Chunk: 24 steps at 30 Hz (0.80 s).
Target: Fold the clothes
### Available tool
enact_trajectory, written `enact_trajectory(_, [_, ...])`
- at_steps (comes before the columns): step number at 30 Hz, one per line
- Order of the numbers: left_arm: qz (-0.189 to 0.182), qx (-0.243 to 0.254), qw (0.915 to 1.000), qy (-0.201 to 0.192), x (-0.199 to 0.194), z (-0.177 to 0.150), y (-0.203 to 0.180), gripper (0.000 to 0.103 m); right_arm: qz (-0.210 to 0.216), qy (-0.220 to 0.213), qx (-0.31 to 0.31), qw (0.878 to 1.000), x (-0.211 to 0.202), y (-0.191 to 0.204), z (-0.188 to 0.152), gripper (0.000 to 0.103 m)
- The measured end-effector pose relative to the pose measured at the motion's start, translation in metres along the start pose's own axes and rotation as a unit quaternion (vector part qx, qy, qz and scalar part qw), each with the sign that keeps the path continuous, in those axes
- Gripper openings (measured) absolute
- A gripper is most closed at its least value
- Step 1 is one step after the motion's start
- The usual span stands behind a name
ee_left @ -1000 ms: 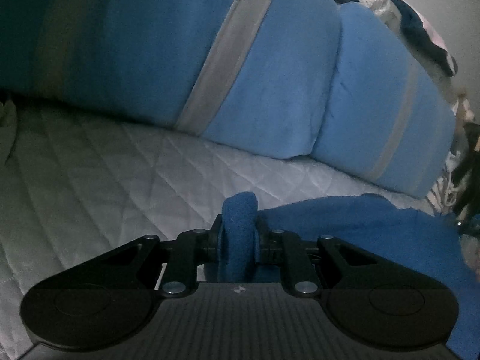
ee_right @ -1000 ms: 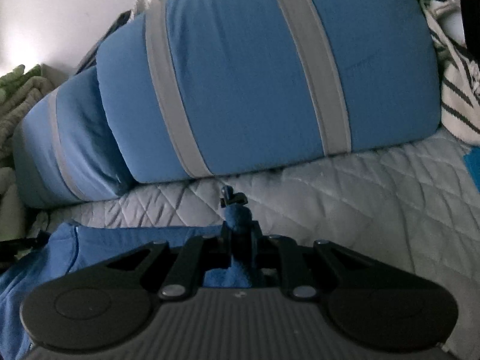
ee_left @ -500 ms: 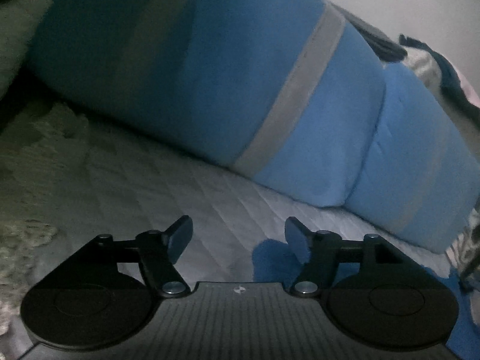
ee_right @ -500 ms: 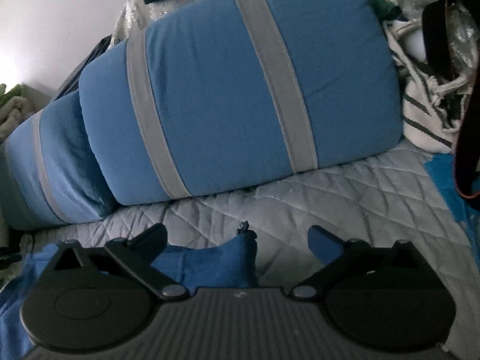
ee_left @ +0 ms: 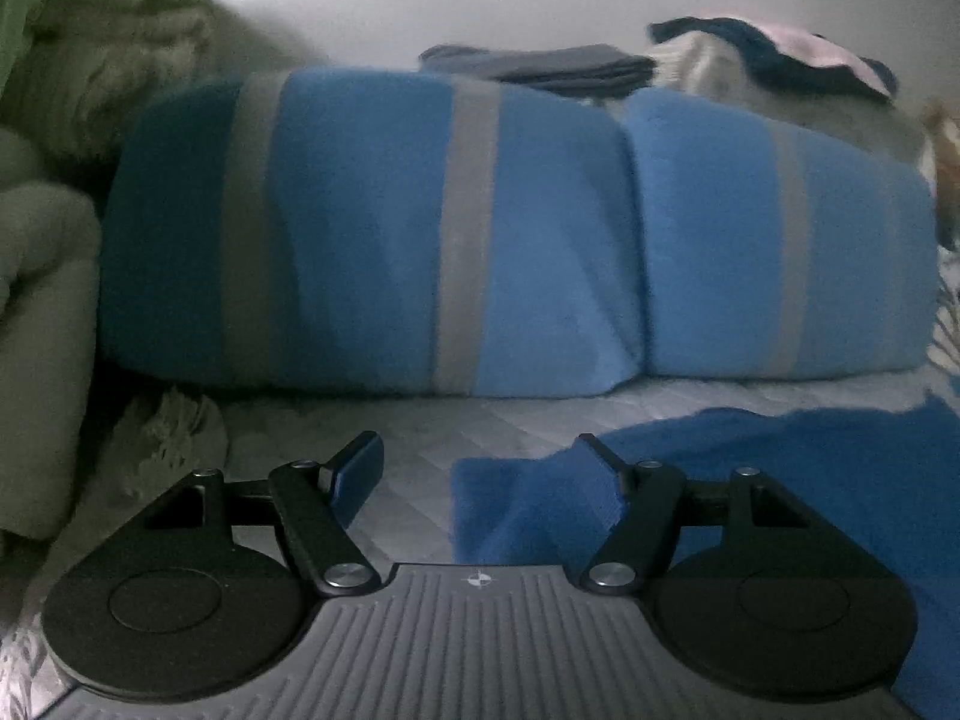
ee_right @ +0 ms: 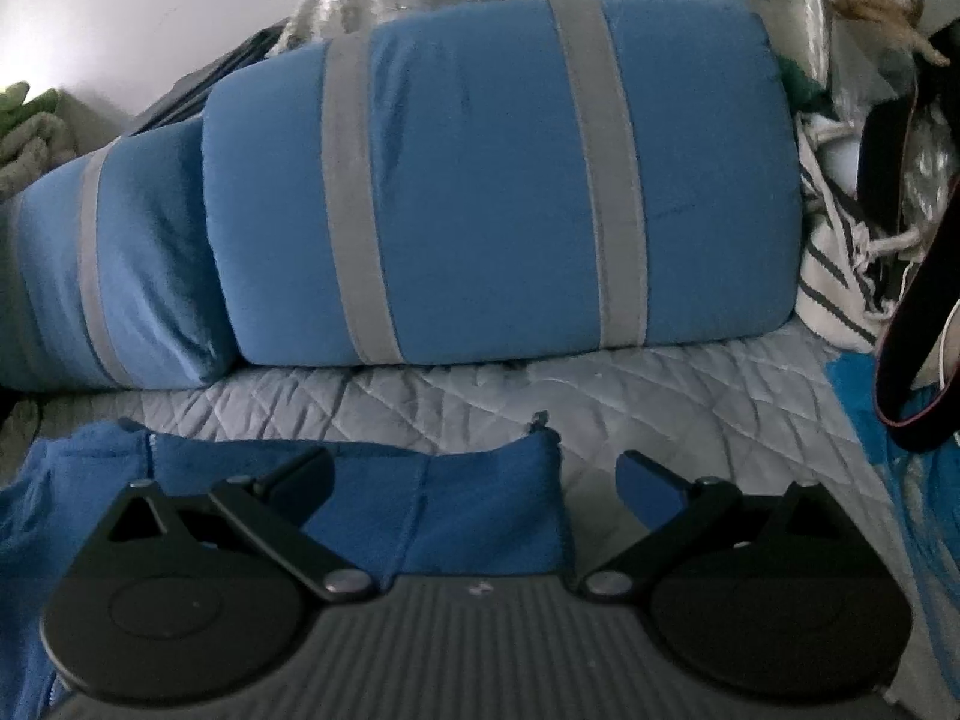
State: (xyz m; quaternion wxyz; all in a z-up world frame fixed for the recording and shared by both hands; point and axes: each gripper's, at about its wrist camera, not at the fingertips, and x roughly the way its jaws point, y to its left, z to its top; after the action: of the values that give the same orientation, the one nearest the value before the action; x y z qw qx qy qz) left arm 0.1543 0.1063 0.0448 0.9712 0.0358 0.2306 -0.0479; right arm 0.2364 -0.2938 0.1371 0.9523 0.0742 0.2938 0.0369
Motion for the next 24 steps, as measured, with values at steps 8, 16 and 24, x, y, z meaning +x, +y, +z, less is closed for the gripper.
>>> enact_trajectory(8, [-0.017, -0.052, 0.9984, 0.011, -0.01, -0.018, -0.037, 0.069, -0.011, -0.023, -0.036, 0.999, -0.027, 0.053, -0.026, 0.103])
enact_trajectory(16, [-0.015, 0.035, 0.997, 0.068, 0.029, -0.064, -0.064, 0.069, 0.0, -0.037, -0.091, 0.995, -0.023, 0.081, -0.058, 0.103])
enact_trajectory(24, [-0.053, -0.076, 0.9952, 0.03, 0.034, -0.096, -0.024, 0.068, -0.012, 0.034, -0.061, 0.997, 0.029, 0.06, -0.091, 0.103])
